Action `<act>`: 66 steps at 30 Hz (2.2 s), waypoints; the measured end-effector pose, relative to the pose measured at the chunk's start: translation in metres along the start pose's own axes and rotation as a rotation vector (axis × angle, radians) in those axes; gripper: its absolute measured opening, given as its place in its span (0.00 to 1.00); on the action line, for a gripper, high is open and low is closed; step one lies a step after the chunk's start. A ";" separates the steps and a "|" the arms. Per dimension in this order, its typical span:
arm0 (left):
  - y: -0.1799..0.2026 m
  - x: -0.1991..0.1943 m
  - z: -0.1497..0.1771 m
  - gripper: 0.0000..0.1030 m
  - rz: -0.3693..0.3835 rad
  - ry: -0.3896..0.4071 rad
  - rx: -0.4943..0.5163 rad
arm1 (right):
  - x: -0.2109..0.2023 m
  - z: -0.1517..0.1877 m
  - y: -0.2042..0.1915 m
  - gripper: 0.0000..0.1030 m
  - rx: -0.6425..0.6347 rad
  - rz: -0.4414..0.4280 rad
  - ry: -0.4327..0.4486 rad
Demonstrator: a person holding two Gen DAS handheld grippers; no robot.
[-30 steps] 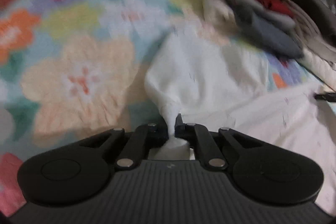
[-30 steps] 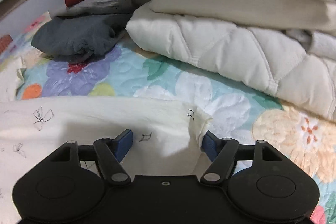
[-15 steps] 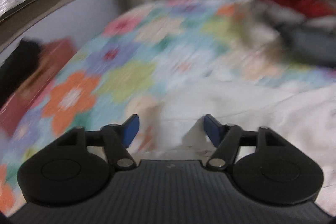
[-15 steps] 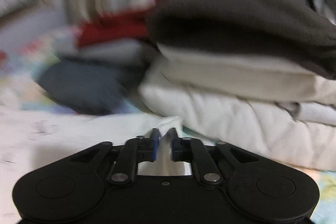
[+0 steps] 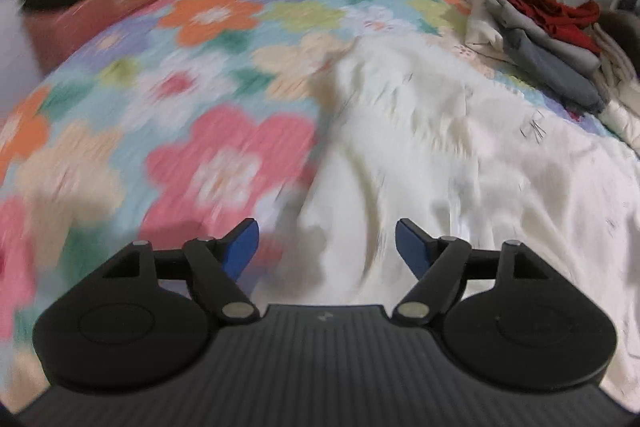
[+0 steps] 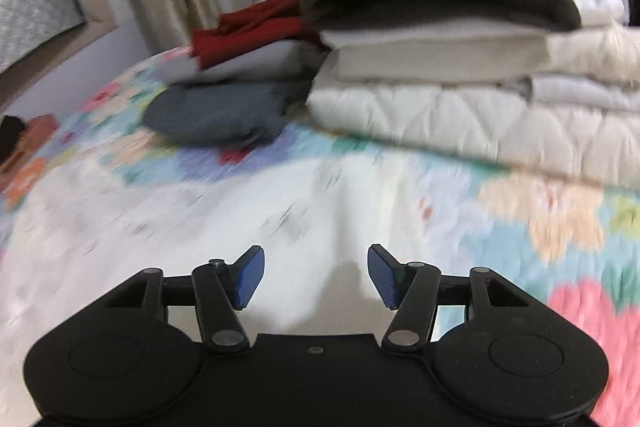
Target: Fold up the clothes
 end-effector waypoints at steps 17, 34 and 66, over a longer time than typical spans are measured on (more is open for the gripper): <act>-0.019 -0.054 0.170 0.91 0.010 -0.233 -0.156 | -0.076 0.139 -0.010 0.80 0.160 -0.086 -0.113; -0.022 -0.073 0.198 0.77 0.073 -0.212 -0.261 | -0.166 0.288 0.019 0.82 0.268 -0.248 -0.174; -0.033 -0.076 0.211 0.86 0.052 -0.310 -0.234 | -0.181 0.293 0.002 0.05 0.056 -0.200 -0.121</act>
Point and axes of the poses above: each gripper's, at about its wrist camera, not at the fingertips, and x roughly the way its jaws point, y to its right, z to its underside, the point moved 9 cm from there along x, roughly the way its jaws point, and after that the axes turned 2 degrees about -z, right-handed, at the moved point
